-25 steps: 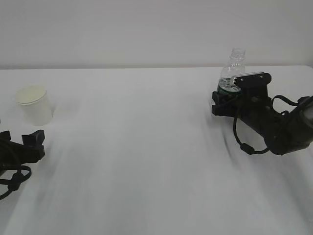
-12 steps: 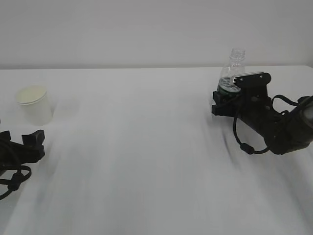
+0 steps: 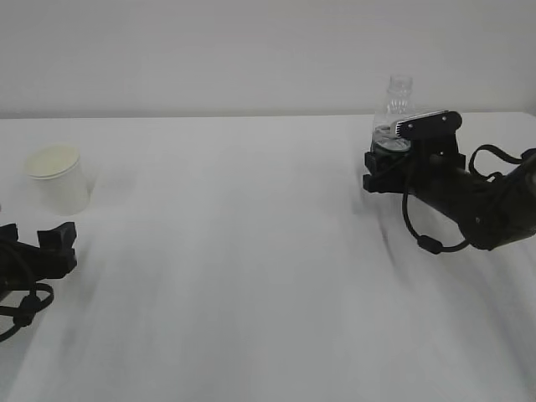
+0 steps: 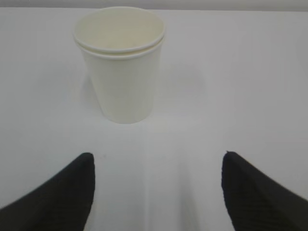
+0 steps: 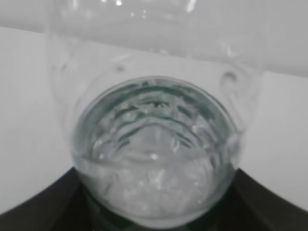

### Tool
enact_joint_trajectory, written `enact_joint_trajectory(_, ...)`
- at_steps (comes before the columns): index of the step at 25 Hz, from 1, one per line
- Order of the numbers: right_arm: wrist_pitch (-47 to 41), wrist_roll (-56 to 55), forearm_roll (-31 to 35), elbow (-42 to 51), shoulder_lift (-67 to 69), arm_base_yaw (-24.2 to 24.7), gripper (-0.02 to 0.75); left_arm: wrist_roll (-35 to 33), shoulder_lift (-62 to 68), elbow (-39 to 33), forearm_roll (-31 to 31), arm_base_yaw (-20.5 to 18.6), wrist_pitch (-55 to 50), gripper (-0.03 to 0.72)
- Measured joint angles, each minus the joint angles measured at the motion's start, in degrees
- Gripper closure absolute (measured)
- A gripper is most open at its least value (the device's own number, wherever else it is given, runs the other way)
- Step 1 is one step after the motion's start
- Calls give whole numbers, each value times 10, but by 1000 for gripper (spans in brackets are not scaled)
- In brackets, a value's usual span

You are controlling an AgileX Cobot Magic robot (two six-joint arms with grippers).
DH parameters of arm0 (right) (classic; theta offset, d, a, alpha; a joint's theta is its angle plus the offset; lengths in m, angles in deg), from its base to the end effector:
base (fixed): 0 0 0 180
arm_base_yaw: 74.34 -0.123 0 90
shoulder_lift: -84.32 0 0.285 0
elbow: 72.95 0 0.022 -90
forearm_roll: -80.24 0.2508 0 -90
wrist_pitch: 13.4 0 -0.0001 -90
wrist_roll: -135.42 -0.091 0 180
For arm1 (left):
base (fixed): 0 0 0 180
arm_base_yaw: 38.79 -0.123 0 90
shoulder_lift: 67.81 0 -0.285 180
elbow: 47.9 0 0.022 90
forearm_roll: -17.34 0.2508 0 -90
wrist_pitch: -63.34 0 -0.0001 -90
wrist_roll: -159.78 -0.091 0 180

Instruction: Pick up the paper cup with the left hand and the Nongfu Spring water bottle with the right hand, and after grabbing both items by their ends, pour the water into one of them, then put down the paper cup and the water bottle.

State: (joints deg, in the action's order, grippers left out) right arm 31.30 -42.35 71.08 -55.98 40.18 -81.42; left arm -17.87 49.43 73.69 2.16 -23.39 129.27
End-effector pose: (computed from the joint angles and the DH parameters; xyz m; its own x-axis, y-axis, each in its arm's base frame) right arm 0.4199 0.0624 0.0796 -0.2764 -0.1870 -0.9427 -0.2732 0.9557 -0.1095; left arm 0.2508 -0.0465 0.0970 -0.3399 -0.0581 -0.9387 -0.0094 0.9982 -0.0584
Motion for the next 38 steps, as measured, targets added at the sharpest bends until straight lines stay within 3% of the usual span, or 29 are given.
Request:
enact_joint_trajectory(7,-14,5,-15,0,-43,0,271,0,0,0,0,0,0,99)
enact_joint_trajectory(17,-115,3,-30,8,-120,0,271,0,0,0,-6,0,0,99)
enact_joint_trajectory(23,-120,-22,-30,39,-137,0,272,0,0,0,-8,0,0,100)
enact_joint_trajectory(31,35,-29,-30,139,-137,0,272,0,0,0,-8,0,0,100)
enact_joint_trajectory(38,87,-49,-30,202,-157,0,274,0,0,0,-8,0,0,100)
